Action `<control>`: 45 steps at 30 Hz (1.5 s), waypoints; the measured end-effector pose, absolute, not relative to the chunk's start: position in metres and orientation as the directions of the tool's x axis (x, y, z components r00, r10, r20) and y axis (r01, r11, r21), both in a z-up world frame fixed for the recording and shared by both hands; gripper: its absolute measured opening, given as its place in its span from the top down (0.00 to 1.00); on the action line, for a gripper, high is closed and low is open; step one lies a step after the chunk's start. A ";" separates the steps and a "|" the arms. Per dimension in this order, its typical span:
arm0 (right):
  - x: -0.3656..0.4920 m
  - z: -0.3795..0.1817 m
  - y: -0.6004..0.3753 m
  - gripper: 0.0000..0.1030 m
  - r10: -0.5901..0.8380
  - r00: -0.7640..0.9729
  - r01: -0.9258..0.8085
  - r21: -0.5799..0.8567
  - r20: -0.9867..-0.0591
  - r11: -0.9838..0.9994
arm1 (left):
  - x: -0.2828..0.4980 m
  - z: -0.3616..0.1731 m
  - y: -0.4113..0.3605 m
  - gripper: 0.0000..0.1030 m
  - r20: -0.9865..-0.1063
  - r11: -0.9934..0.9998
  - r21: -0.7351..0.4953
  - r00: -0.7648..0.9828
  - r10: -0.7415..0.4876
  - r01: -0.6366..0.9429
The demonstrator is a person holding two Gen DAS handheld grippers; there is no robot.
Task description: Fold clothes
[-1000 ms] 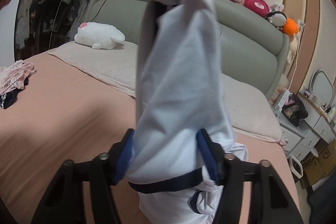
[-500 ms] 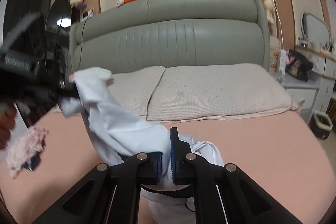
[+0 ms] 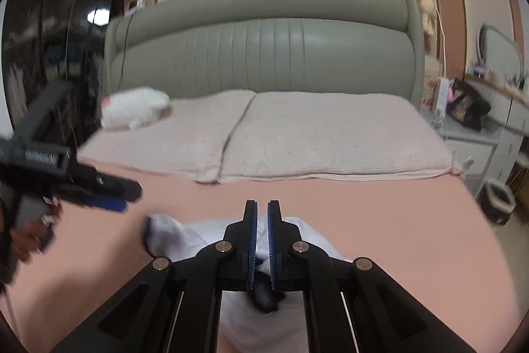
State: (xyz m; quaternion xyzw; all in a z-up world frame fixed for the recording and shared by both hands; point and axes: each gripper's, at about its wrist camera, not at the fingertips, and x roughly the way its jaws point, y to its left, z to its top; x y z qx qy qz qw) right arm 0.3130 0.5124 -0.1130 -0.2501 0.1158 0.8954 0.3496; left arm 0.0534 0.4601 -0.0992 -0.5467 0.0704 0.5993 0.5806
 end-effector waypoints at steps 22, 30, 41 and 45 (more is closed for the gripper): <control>0.200 -0.222 0.352 0.22 0.630 -0.622 -0.133 -0.731 -0.464 -0.669 | -0.014 -0.162 0.383 0.14 -0.815 -0.484 -0.526 0.250 0.523 -0.700; 0.175 -0.264 0.324 0.22 0.649 -0.605 -0.036 -0.798 -0.462 -0.601 | -0.036 -0.176 0.360 0.14 -0.822 -0.502 -0.530 0.270 0.501 -0.683; 0.152 -0.299 0.329 0.22 0.693 -0.546 0.046 -0.843 -0.471 -0.537 | -0.054 -0.181 0.334 0.14 -0.861 -0.562 -0.437 0.146 0.487 -0.702; 0.145 -0.302 0.335 0.22 0.711 -0.533 0.038 -0.853 -0.458 -0.521 | -0.056 -0.184 0.329 0.14 -0.858 -0.576 -0.423 0.106 0.502 -0.699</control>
